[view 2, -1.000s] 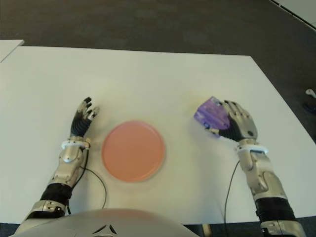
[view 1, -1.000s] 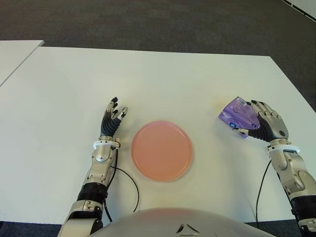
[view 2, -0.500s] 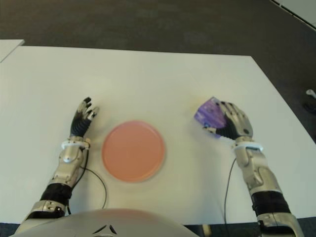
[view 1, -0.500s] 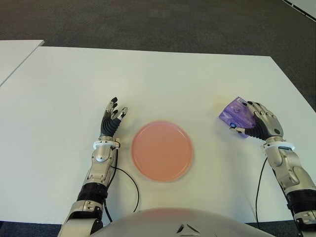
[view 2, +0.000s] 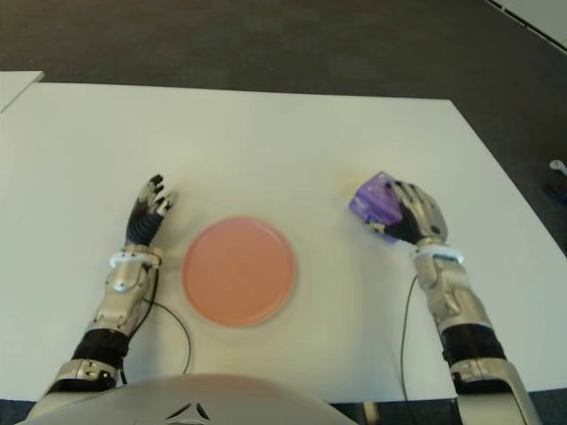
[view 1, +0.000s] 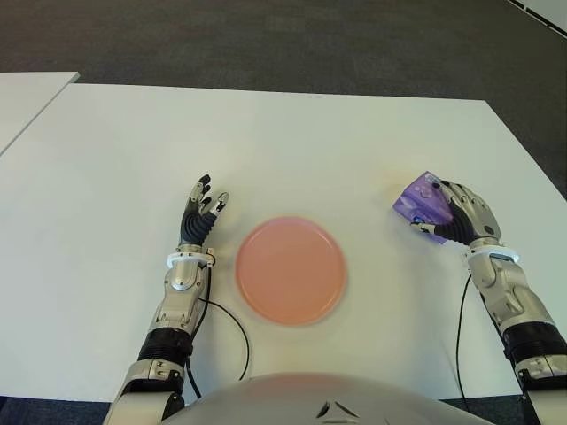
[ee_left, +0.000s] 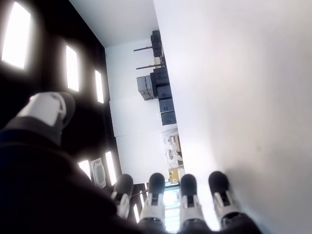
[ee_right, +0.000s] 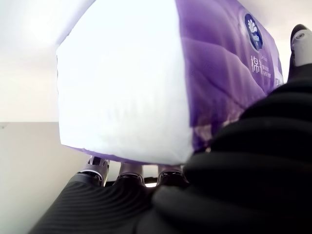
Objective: Put the tissue paper into the plate.
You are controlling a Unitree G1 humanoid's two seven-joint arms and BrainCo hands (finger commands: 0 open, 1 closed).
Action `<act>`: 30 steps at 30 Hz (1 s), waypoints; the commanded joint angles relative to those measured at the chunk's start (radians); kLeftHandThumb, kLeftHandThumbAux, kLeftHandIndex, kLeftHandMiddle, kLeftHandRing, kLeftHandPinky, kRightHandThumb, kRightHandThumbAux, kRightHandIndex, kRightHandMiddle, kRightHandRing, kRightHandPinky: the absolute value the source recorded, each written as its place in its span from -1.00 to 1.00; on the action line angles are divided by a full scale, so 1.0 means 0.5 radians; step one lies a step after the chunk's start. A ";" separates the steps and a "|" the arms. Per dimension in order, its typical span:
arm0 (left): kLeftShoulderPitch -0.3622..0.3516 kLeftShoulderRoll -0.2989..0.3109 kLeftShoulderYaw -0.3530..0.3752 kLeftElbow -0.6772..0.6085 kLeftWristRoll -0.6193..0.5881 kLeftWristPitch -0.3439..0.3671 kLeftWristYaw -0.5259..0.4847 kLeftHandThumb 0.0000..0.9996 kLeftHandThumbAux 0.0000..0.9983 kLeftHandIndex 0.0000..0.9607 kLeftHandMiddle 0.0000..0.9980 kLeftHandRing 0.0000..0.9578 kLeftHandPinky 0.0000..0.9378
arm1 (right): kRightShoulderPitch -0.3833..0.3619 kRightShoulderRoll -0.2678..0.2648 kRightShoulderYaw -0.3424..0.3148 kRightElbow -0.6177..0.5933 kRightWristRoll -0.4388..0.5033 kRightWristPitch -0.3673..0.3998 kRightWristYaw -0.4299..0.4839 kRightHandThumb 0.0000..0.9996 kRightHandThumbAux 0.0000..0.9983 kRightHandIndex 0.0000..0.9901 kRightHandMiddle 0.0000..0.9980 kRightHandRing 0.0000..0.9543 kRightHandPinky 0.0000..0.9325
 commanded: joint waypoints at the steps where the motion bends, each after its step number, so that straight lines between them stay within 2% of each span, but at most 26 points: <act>1: 0.025 -0.006 0.012 0.007 -0.001 0.025 0.019 -1.00 -0.06 -1.00 -1.00 -1.00 -1.00 | -0.054 0.031 0.049 0.103 -0.006 -0.005 -0.043 -1.00 -0.04 -1.00 -1.00 -1.00 -1.00; 15: 0.036 -0.009 0.011 -0.008 0.018 0.031 0.052 -1.00 -0.07 -1.00 -1.00 -1.00 -1.00 | -0.138 0.038 0.095 0.216 0.026 -0.023 -0.098 -1.00 -0.01 -1.00 -1.00 -1.00 -1.00; 30: 0.058 0.000 0.003 -0.037 0.015 0.027 0.041 -1.00 -0.04 -1.00 -1.00 -1.00 -1.00 | -0.206 0.043 0.162 0.346 0.022 0.038 -0.030 -1.00 -0.06 -1.00 -1.00 -1.00 -1.00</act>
